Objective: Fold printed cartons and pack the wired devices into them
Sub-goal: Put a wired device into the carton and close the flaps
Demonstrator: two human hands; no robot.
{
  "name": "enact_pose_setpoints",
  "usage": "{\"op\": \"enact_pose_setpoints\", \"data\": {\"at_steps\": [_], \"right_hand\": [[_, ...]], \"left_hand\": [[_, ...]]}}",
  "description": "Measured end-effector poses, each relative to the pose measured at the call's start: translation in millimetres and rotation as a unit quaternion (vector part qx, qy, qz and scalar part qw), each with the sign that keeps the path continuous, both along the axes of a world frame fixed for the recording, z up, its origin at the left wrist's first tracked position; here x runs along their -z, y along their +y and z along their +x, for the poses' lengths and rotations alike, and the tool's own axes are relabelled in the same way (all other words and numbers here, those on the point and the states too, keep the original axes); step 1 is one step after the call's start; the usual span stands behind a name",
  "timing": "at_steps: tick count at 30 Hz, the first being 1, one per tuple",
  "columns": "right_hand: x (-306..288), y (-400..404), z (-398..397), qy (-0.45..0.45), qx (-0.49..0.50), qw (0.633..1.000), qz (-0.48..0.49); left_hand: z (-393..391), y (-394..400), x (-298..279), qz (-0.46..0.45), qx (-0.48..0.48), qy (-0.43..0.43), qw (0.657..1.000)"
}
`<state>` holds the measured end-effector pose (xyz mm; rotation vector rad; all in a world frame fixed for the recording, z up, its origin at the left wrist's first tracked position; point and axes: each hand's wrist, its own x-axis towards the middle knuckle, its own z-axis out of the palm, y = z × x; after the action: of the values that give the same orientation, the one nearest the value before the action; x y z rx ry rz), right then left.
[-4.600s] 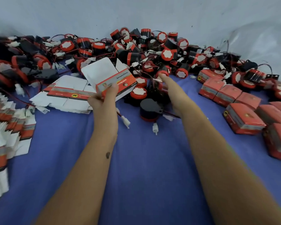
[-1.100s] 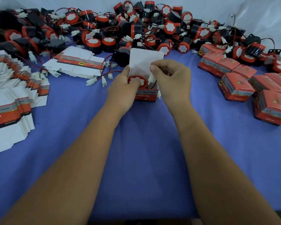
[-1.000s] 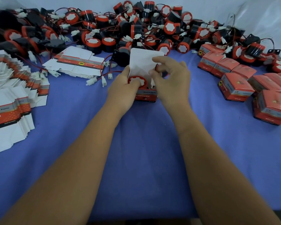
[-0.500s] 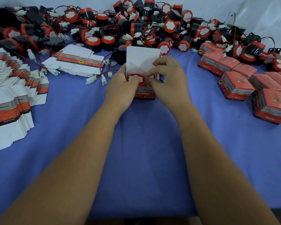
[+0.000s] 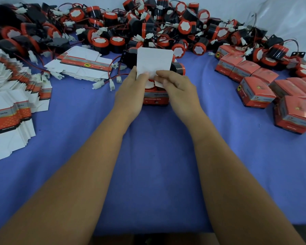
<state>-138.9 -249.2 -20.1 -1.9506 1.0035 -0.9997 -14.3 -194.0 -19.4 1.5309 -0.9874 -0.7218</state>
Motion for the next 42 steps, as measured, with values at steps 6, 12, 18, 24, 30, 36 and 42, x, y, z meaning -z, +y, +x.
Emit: {"op": "enact_pose_setpoints", "data": {"at_steps": [6,12,18,24,30,36,42], "right_hand": [[-5,0,-1,-0.144,0.038,0.988,0.029],[-4,-1,-2,-0.172,0.046,0.982,0.066],[0,0,2,-0.094,0.054,0.994,0.031],[-1,-2,6,-0.071,0.077,0.994,0.045],[0,2,8,-0.095,0.101,0.990,-0.011],[-1,5,6,-0.135,0.006,0.990,0.051],[-6,3,-4,-0.157,-0.012,0.979,0.131]], "left_hand": [[3,1,4,-0.004,0.000,-0.067,0.998],[3,0,4,-0.022,0.013,-0.082,0.996],[1,0,-2,-0.045,-0.004,0.152,0.987],[18,2,-5,-0.099,0.036,0.194,0.975],[20,-2,5,-0.073,0.022,0.045,0.996],[18,1,6,-0.120,-0.064,-0.012,0.991],[30,1,-2,-0.054,-0.060,0.178,0.981]]}}
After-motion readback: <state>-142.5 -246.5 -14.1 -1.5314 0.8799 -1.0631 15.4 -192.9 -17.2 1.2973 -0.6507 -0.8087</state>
